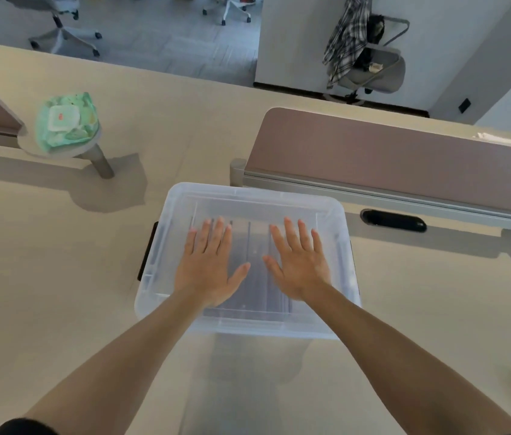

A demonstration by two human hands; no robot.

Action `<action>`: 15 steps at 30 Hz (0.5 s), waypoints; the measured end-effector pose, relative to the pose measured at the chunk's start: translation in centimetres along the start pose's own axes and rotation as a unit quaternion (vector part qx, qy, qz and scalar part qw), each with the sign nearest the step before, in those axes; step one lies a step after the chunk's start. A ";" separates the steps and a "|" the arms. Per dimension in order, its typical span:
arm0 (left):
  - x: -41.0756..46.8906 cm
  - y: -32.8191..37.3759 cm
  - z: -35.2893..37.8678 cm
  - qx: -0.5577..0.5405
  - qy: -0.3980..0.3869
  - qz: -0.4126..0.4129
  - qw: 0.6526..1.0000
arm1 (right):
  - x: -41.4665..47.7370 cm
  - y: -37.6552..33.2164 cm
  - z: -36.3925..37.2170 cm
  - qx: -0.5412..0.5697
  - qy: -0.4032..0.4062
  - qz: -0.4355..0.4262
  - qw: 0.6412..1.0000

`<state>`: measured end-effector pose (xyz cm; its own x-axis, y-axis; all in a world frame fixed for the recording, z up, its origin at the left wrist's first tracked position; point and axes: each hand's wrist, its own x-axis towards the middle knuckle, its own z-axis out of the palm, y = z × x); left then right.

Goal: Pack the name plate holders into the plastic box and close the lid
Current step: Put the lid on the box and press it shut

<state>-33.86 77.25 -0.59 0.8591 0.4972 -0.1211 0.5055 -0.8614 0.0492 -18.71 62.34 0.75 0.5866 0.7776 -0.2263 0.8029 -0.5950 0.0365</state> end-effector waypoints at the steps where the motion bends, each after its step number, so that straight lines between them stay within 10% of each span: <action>1: 0.1 0.0 0.2 0.005 0.000 0.002 1.000 | 0.2 0.1 0.5 -0.003 0.007 -0.003 1.000; 11: 1.0 -0.9 -2.0 -0.018 -0.022 0.001 1.000 | 0.4 1.6 -1.1 0.044 0.005 -0.018 0.999; 15: 1.6 -4.7 -2.5 -0.092 0.081 -0.148 0.981 | -0.2 6.6 -1.2 0.155 0.066 0.148 0.975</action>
<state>-34.70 82.35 1.50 0.6669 0.7452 0.0006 0.7276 -0.6514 0.2152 -13.44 58.51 2.19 0.8123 0.5703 -0.1225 0.5381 -0.8137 -0.2197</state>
